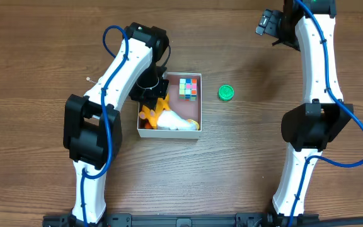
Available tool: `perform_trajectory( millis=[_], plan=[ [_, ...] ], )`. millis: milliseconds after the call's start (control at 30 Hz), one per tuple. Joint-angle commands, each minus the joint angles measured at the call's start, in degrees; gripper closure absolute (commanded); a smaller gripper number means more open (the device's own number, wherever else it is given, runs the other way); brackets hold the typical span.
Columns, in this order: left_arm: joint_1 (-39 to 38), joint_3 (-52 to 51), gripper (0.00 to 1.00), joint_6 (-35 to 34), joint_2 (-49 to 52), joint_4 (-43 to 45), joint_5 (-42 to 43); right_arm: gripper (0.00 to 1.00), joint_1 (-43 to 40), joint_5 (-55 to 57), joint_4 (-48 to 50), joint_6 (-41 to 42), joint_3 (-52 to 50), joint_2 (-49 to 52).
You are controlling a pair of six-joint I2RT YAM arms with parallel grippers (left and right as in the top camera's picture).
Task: Pack container
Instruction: 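Open the left gripper to release the dinosaur and raise it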
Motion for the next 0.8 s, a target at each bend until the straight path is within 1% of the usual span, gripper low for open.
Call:
perform_trajectory(
  millis=[0, 33, 267, 467, 500, 533, 600, 767],
  plan=[
    [-0.3, -0.2, 0.96, -0.3, -0.2, 1.6, -3.1, 0.0, -0.1, 0.8, 0.2, 0.3, 1.7, -0.7],
    [-0.2, -0.2, 0.96, -0.4, -0.2, 2.3, -4.5, 0.0, -0.1, 0.8, 0.2, 0.3, 1.7, -0.7],
    [-0.2, -0.2, 0.96, -1.7, -0.2, 5.2, -4.5, 0.0, -0.1, 0.8, 0.2, 0.3, 1.7, -0.7],
    [-0.2, -0.2, 0.95, -1.6, -0.2, 6.0, -4.5, 0.0, -0.1, 0.8, 0.2, 0.3, 1.7, -0.7],
    [-0.2, -0.2, 0.9, -1.6, -0.2, 6.0, -4.5, 0.0, -0.1, 0.8, 0.2, 0.3, 1.7, -0.7],
    [-0.2, -0.2, 0.61, -1.6, -0.2, 6.0, -4.5, 0.0, -0.1, 0.8, 0.2, 0.3, 1.7, -0.7],
    [-0.2, -0.2, 0.55, -1.4, -0.2, 6.0, -4.5, 0.0, -0.1, 0.8, 0.2, 0.3, 1.7, -0.7],
    [-0.2, 0.0, 0.55, -1.0, -0.2, 5.1, -4.2, 0.0, -0.1, 0.8, 0.2, 0.3, 1.7, -0.7]
  ],
)
